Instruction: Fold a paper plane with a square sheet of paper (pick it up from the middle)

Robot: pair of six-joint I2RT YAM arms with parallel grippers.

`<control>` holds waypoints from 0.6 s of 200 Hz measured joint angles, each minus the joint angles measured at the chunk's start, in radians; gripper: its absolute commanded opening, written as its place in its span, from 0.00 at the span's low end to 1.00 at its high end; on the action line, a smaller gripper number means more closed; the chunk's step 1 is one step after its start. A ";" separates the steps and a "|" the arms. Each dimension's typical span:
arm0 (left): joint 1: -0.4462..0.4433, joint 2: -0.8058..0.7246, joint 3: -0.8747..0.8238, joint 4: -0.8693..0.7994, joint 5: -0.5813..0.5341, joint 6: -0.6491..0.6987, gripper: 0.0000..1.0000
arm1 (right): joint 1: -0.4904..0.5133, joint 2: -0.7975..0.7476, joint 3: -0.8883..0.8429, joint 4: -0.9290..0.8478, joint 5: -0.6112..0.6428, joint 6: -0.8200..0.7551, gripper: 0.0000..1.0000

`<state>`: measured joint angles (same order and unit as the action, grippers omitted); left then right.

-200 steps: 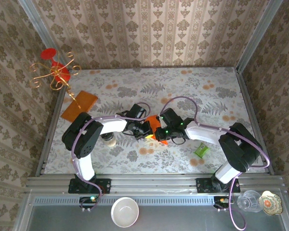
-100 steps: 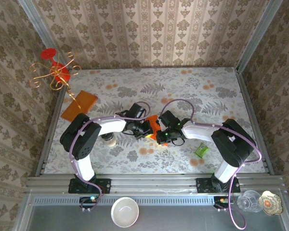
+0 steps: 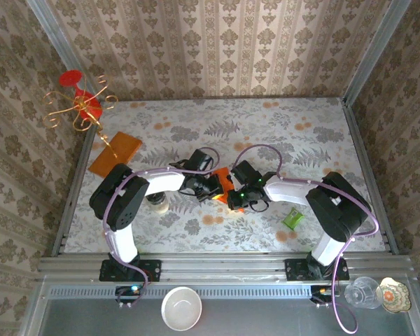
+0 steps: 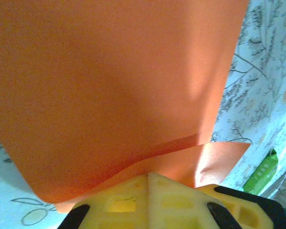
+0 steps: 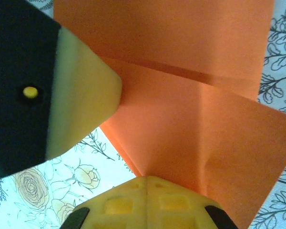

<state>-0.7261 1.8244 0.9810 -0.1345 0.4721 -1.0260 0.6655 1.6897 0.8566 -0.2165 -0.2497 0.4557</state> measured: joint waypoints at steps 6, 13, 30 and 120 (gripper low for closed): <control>0.000 0.000 -0.005 0.000 -0.003 0.000 0.08 | -0.003 0.000 0.000 0.000 -0.003 0.000 0.05; 0.000 0.000 -0.010 -0.002 -0.006 0.000 0.08 | -0.005 -0.001 0.000 0.000 -0.006 0.000 0.05; 0.000 0.000 -0.021 0.003 -0.008 0.000 0.08 | -0.010 -0.014 -0.001 0.002 -0.014 0.000 0.06; 0.000 -0.003 -0.035 0.024 -0.008 -0.001 0.07 | -0.033 -0.021 0.005 0.029 -0.044 0.004 0.06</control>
<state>-0.7258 1.8217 0.9463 -0.1101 0.4637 -1.0267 0.6327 1.6688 0.8616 -0.1879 -0.2935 0.4595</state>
